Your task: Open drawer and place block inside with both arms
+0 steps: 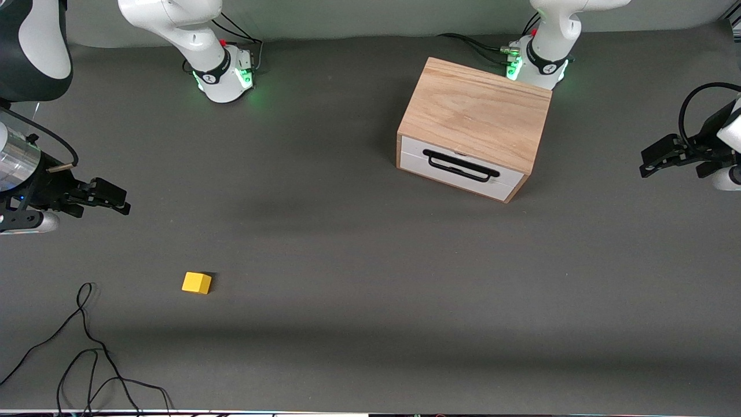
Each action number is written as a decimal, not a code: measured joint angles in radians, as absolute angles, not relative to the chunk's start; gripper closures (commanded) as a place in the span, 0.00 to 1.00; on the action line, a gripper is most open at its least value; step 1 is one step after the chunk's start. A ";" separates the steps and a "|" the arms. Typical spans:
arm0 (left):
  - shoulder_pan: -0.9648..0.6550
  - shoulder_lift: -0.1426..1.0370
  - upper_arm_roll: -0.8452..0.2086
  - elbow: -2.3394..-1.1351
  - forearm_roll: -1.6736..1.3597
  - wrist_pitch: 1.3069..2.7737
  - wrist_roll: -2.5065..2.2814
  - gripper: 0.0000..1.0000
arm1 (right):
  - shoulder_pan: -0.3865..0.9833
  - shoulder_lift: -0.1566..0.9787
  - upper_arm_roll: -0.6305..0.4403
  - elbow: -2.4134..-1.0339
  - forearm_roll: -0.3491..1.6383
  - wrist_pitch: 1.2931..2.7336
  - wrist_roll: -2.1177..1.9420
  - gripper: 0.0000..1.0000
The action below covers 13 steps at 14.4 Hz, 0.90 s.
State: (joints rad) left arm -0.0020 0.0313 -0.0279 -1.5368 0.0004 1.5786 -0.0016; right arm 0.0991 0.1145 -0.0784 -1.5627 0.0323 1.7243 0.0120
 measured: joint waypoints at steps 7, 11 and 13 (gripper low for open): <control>-0.002 0.031 -0.034 -1.536 0.000 1.579 -0.001 0.00 | 0.099 0.119 -0.080 -1.564 0.032 1.723 0.012 0.00; -0.002 0.032 -0.034 -1.536 0.000 1.579 0.001 0.00 | 0.099 0.122 -0.080 -1.565 0.032 1.723 0.012 0.00; -0.002 0.033 -0.034 -1.537 0.000 1.579 0.001 0.00 | 0.099 0.126 -0.080 -1.566 0.032 1.723 0.012 0.00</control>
